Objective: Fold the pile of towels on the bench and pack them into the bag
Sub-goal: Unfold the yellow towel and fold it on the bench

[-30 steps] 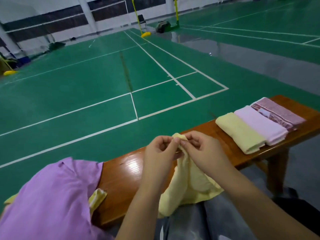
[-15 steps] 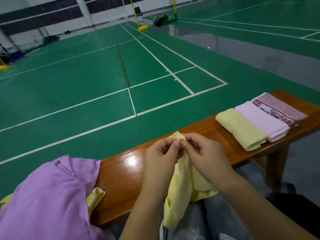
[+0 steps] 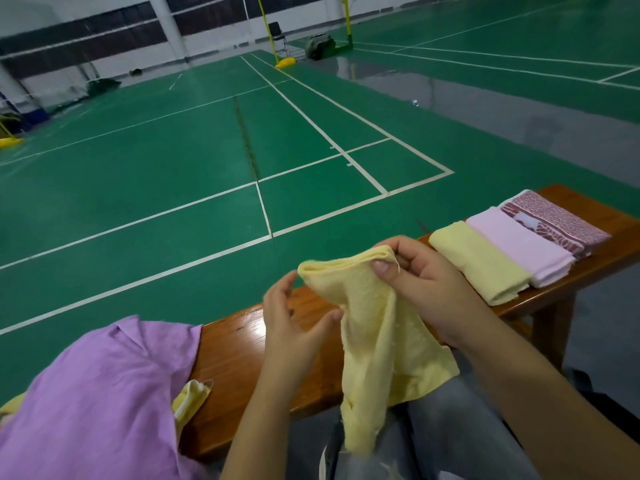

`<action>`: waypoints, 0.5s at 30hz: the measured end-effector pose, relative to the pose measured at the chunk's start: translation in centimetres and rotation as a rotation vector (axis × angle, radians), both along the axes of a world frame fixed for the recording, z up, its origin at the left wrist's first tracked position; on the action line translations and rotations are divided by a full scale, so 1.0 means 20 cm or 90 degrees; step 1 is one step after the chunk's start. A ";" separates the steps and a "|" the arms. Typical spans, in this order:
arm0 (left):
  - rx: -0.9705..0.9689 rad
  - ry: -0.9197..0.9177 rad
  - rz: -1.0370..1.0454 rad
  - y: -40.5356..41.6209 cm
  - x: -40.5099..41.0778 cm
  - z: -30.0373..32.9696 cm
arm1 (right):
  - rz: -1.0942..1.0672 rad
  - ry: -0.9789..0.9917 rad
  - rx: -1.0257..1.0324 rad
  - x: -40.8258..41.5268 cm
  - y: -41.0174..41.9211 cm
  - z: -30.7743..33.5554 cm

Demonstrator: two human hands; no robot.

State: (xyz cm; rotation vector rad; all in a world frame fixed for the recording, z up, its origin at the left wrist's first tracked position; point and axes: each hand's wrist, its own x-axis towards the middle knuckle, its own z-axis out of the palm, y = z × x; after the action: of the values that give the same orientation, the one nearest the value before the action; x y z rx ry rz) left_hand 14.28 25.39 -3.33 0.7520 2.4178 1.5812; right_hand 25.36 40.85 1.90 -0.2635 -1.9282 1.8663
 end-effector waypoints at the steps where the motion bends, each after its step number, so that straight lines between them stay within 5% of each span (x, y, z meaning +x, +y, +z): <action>1: -0.017 -0.044 -0.012 0.00 -0.02 -0.01 | 0.013 0.011 -0.011 0.00 0.00 0.02; 9: 0.249 -0.423 -0.288 0.03 -0.14 0.01 | 0.103 0.068 -0.044 0.01 0.06 0.13; 12: 0.270 -0.431 -0.330 0.05 -0.16 0.07 | 0.102 0.073 -0.044 0.02 0.09 0.18; 15: 0.297 -0.340 -0.226 0.05 -0.18 0.20 | -0.011 0.024 0.051 0.00 0.18 0.20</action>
State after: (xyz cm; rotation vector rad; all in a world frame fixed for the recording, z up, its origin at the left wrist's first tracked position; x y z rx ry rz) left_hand 10.66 26.44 0.64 0.6637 1.4778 1.9011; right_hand 25.30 44.42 5.84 -0.2180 -1.9625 1.7662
